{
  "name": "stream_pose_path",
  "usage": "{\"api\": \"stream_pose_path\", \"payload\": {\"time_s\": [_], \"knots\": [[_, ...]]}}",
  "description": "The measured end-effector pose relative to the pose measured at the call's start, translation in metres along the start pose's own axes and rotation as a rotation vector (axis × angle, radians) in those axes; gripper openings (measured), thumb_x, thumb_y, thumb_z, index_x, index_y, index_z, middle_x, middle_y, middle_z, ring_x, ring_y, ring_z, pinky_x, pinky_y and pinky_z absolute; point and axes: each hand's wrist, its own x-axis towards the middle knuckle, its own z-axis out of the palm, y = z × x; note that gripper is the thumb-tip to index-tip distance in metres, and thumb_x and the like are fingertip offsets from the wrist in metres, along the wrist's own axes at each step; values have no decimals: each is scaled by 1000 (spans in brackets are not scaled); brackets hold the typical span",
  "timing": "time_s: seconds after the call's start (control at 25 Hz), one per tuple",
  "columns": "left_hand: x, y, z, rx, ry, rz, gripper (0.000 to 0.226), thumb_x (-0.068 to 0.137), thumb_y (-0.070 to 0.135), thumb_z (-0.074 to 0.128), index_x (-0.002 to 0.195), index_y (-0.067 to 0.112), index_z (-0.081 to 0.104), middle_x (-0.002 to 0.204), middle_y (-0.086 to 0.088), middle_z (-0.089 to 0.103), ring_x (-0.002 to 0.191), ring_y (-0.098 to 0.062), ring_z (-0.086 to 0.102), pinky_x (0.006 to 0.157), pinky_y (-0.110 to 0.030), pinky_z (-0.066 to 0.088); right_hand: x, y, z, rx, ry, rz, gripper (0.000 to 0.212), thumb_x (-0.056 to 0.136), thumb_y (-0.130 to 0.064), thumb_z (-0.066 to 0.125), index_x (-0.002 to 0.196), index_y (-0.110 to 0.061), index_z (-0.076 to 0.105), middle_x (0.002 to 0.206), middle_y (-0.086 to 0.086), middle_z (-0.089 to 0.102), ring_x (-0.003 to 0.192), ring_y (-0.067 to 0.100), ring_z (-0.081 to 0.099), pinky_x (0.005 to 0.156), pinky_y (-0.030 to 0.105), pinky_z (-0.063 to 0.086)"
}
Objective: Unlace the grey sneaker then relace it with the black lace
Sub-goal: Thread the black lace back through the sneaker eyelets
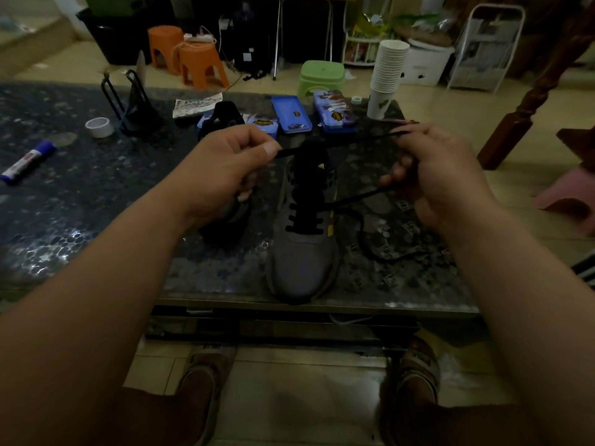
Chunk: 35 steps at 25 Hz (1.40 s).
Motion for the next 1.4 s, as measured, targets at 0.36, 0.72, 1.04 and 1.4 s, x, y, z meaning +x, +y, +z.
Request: {"api": "stream_pose_path", "payload": {"time_s": [0.36, 0.72, 1.04, 1.4], "knots": [[7, -3, 3, -42, 58, -41, 19, 107, 7, 46, 103, 13, 63, 69, 0, 62, 50, -12, 40, 51, -27, 41, -4, 24, -45, -681, -150, 186, 20, 99, -24, 63, 118, -18, 68, 95, 2, 67, 72, 15, 60, 61, 32, 51], [10, 8, 58, 406, -240, 44, 4, 106, 19, 56, 104, 15, 57, 74, -1, 72, 59, -11, 59, 59, -30, 53, -24, 35, 14, -555, -477, -91, 15, 102, -15, 59, 111, -22, 68, 90, -4, 74, 68, 4, 63, 61, 26, 49], [24, -10, 71, 436, -194, 66, 10, 104, 31, 60, 101, 22, 60, 80, 0, 72, 71, -14, 65, 66, -37, 54, -5, 47, -8, -687, -373, -179, 13, 102, -29, 64, 93, -27, 73, 78, -6, 71, 64, 1, 61, 57, 20, 47], [22, -12, 71, 1079, -86, 125, 14, 99, 28, 59, 104, 18, 51, 92, -1, 58, 80, -25, 58, 71, -48, 55, 13, 71, -10, -650, -296, -49, 12, 96, -30, 72, 90, -23, 81, 67, -18, 71, 60, -4, 60, 60, 16, 46]]}}
